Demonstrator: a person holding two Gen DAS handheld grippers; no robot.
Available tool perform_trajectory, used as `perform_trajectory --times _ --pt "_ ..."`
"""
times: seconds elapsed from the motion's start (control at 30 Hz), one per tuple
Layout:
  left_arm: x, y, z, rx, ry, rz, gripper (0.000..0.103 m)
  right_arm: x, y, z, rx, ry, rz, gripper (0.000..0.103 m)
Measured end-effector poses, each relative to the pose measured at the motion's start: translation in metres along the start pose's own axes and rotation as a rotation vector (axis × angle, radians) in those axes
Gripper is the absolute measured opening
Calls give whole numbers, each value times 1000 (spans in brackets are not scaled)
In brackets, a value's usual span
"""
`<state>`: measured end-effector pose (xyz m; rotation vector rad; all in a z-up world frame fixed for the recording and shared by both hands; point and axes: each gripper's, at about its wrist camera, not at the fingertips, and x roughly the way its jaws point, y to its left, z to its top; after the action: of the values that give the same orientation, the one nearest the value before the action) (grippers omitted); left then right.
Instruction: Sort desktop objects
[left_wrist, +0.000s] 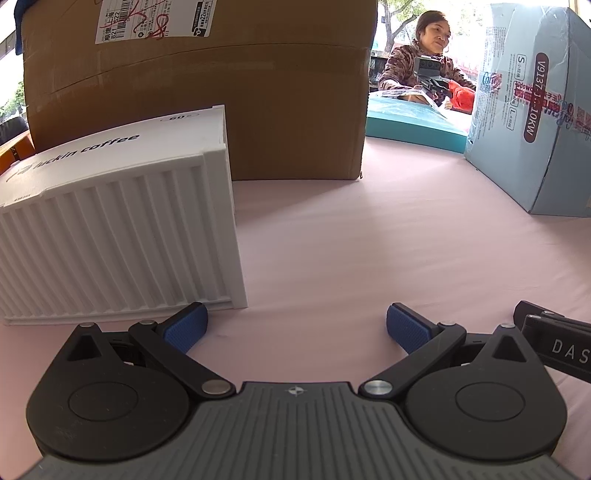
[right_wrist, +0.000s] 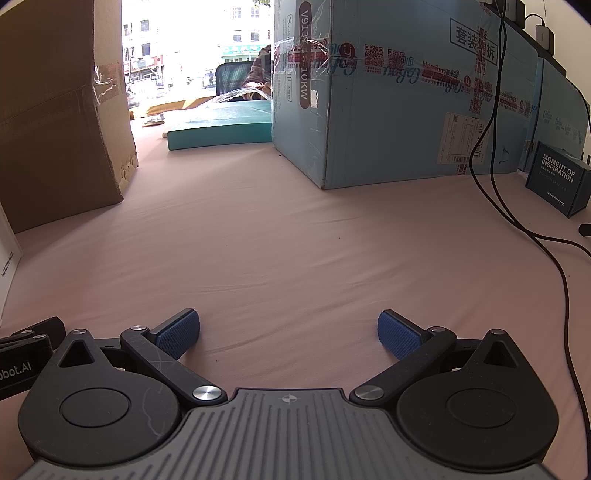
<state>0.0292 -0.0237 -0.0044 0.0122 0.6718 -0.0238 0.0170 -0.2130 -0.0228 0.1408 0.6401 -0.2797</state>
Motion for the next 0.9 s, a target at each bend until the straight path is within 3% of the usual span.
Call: perform_trajectory --times 0.9 --pt "1 -1 1 6 0 5 103 1 -1 1 -1 0 2 103"
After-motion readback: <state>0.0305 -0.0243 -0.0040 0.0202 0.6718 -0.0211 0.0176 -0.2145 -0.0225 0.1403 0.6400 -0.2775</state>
